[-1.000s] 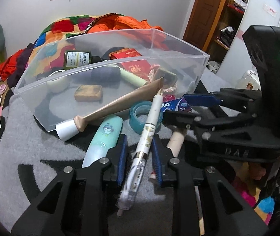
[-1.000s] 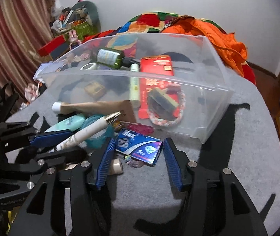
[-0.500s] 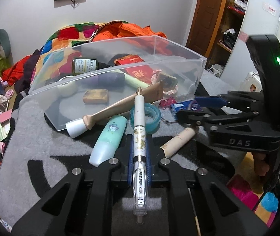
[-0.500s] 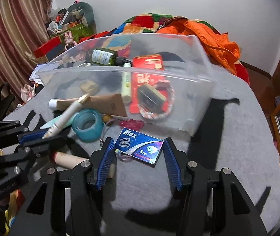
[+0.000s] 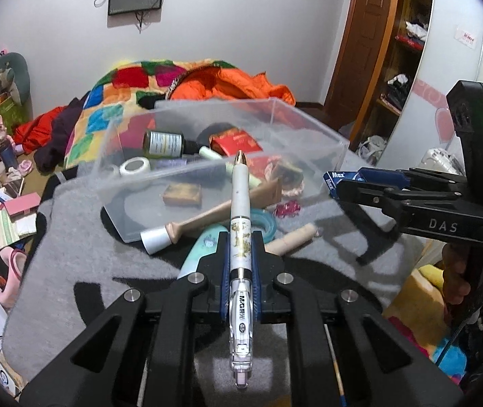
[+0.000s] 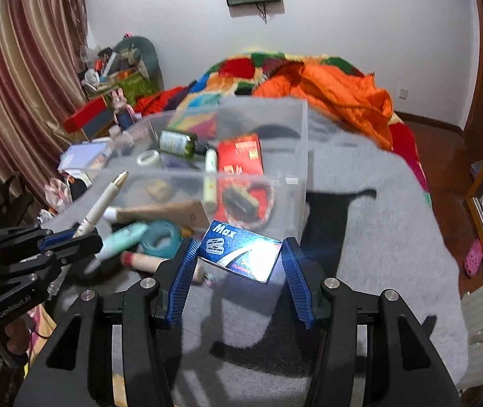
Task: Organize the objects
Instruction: 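Lower the pen and card pack into the clear box and open both tools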
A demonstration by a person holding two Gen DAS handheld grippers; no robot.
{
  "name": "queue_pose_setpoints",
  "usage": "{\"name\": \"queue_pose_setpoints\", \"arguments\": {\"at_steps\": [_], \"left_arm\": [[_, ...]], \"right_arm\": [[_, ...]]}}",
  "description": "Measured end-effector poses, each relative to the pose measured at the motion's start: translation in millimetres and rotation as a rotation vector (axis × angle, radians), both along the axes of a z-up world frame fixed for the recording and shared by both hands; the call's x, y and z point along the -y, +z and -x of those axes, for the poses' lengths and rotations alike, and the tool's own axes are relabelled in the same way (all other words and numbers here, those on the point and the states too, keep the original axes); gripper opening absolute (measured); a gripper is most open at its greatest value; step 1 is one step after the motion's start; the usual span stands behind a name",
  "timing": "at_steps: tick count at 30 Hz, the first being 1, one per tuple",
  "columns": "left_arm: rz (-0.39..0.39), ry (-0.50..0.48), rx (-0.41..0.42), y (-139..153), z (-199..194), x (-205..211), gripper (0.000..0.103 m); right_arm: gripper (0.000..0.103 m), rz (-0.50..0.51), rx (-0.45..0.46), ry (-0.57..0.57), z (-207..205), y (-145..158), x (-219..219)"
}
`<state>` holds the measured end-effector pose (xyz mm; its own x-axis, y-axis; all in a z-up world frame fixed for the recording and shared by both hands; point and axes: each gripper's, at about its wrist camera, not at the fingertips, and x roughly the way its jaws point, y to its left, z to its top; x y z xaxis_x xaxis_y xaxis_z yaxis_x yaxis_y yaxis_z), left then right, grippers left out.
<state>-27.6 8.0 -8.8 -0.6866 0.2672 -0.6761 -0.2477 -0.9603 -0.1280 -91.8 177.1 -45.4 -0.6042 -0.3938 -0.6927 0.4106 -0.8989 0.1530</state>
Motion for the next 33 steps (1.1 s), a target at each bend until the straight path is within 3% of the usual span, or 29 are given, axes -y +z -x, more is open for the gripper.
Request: {"name": "queue_pose_setpoints", "arguments": {"at_steps": [10,20,33], "left_arm": [[-0.018,0.012,-0.051,20.6,14.0,6.2,0.010],[-0.051,-0.001,-0.016,28.7,55.8,20.7,0.010],[-0.025,-0.085,0.150,12.4,115.3,16.3,0.010]], "right_arm": [[0.048,0.026,-0.077,0.019,10.9,25.8,13.2],[0.048,0.027,-0.112,0.008,38.9,37.3,23.0],[0.048,-0.013,-0.031,-0.004,82.9,11.6,40.2]]}}
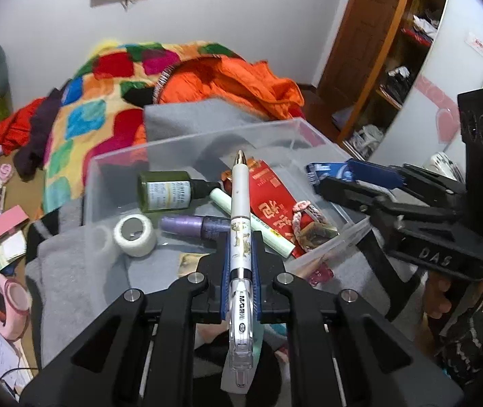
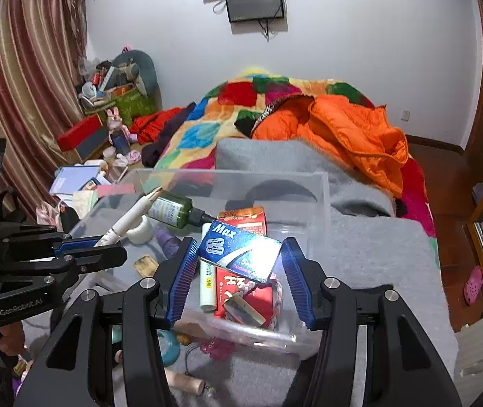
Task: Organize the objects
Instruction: 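Lower the pen and card pack into the clear box and open both tools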
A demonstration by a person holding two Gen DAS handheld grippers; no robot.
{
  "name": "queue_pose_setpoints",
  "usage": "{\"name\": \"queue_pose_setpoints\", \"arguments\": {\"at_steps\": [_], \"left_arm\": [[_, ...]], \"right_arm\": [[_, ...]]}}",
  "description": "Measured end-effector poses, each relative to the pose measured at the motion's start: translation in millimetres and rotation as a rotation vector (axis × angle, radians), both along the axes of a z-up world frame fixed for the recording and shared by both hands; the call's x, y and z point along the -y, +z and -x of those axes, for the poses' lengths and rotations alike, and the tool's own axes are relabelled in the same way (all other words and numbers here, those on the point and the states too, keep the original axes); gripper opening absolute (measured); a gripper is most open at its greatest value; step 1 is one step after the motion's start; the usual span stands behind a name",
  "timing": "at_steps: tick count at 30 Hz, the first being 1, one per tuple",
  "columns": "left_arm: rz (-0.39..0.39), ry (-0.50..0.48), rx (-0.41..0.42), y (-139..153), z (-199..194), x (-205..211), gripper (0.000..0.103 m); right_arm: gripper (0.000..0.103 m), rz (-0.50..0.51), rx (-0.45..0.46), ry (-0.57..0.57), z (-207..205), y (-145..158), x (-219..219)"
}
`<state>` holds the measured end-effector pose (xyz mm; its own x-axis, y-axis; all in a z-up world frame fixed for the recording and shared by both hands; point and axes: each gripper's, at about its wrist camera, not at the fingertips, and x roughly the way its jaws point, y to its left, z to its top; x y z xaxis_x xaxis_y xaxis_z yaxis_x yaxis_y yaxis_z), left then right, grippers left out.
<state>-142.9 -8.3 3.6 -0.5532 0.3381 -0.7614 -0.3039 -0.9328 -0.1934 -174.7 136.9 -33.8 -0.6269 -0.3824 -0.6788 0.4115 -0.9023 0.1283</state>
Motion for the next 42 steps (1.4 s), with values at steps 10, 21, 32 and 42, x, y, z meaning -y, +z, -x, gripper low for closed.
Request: {"name": "queue_pose_setpoints", "arguments": {"at_steps": [10,21,32,42], "left_arm": [[-0.026,-0.044,0.040,-3.9,20.0,-11.4,0.010],[0.017,0.022,-0.085,16.0,-6.9,-1.7,0.031],[0.067,0.116,-0.153,17.3,-47.1,9.7,0.061],[0.064,0.191,-0.133,-0.7,-76.7,23.1,0.071]], "right_arm": [[0.048,-0.046,0.029,0.033,5.7,-14.8,11.4],[0.048,-0.049,0.032,0.040,2.9,-15.9,9.5],[0.050,-0.036,-0.011,0.044,-26.5,1.5,-1.6],[0.060,0.001,0.002,0.063,-58.9,3.6,-13.6]]}}
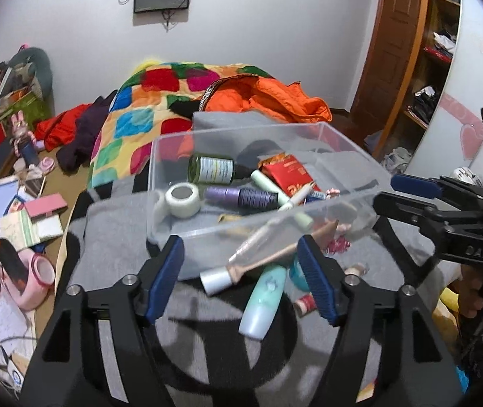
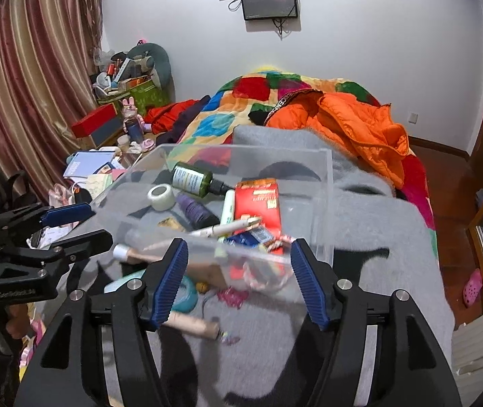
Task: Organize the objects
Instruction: 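Move both tools back over the remaining pile, then grasp the mint-green bottle with left tool while right tool grasps the beige tube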
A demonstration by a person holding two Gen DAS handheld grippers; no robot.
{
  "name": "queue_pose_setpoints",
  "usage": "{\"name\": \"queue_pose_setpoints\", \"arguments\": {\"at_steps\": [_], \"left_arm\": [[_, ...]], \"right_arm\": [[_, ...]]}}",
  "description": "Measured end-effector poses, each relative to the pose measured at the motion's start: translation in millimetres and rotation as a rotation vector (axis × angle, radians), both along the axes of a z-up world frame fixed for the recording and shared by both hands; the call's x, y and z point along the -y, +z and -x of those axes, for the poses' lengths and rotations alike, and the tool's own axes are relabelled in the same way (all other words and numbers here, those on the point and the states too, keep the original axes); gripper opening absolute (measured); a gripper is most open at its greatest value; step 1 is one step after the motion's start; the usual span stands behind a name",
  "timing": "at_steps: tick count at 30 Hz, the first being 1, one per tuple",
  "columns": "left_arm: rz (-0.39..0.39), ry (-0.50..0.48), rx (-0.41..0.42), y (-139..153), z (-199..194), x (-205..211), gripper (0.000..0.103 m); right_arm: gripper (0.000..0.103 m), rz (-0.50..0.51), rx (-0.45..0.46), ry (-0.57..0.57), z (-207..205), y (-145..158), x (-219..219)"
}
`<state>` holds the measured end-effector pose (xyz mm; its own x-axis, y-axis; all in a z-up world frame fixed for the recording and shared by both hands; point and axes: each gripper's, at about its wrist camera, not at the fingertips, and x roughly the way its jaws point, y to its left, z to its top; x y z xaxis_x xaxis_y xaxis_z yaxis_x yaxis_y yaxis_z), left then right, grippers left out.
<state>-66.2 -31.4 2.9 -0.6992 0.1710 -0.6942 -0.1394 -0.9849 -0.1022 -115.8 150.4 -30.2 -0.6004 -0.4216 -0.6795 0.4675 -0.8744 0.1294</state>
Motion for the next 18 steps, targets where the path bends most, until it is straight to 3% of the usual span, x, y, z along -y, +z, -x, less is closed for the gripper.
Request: {"name": "queue_pose_setpoints", "arguments": {"at_steps": [8,16,18], "left_arm": [[0.000,0.029,0.060,-26.4,-13.1,0.7,0.071],[0.018,-0.021,0.144,-50.3,-9.4,-7.1,0.071],[0.034,-0.039,0.154,-53.7,-7.1,-10.3,0.071]], "right_arm": [[0.060,-0.052,0.076,0.114,-19.5,-31.6,18.5],[0.059,-0.115,0.069,0.260,-27.7,-48.5,48.1],[0.054,-0.137,0.069,0.284,-26.1,-53.1,52.4]]}}
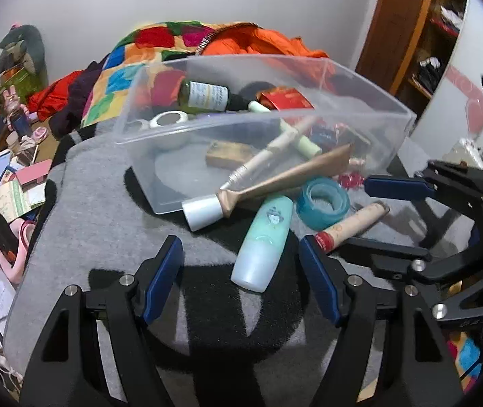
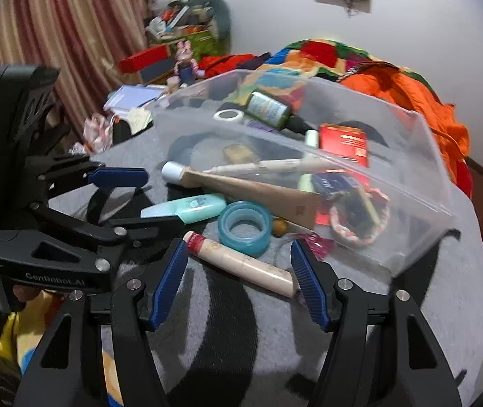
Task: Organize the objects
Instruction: 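Grasp the mint-green bottle with left tool while right tool grasps the beige tube, then lower the bottle and tube into the clear box and open both tools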
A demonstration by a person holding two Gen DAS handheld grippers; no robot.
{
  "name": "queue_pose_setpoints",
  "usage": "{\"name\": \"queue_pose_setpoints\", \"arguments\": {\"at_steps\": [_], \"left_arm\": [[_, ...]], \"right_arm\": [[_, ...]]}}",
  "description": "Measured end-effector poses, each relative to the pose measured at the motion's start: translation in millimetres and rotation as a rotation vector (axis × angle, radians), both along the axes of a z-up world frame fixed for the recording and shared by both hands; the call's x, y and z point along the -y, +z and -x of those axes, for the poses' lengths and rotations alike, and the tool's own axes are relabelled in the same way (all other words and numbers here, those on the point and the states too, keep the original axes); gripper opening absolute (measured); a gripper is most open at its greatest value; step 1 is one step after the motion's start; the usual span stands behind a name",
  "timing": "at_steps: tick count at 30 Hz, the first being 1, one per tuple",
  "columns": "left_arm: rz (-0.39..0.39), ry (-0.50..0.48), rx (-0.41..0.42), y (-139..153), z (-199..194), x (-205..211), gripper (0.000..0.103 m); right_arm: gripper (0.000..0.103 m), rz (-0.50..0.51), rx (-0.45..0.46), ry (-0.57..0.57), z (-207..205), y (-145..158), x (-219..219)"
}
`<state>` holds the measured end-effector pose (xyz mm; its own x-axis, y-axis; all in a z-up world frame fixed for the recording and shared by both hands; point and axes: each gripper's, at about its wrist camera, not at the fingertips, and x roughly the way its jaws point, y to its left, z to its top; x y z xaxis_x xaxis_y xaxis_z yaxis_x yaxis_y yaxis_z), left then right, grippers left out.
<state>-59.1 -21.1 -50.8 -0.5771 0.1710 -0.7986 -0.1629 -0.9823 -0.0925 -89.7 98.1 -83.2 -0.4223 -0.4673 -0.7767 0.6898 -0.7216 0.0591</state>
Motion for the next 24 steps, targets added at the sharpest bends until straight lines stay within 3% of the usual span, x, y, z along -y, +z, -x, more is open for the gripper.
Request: {"name": "queue_pose_setpoints", "arguments": {"at_steps": [6,10,12,24], "left_arm": [[0.028,-0.048,0.014,-6.8,9.3,-10.1,0.058],[0.010,-0.063,0.003,-6.0,6.5,-13.1,0.031],[-0.006,-0.058,-0.002,-5.1,2.5,-12.4,0.026],[-0.016,-0.014,-0.045,4.5,-36.8,-7.6,0.025]], "right_arm": [[0.037,-0.043,0.044,0.064,4.3,-13.8,3.3],[0.023,-0.032,0.063,0.087,-0.1,-11.2,-2.4],[0.017,-0.019,0.076,0.093,-3.3,-10.4,-5.3],[0.014,0.092,0.090,-0.011,-12.7,4.1,-31.1]]}}
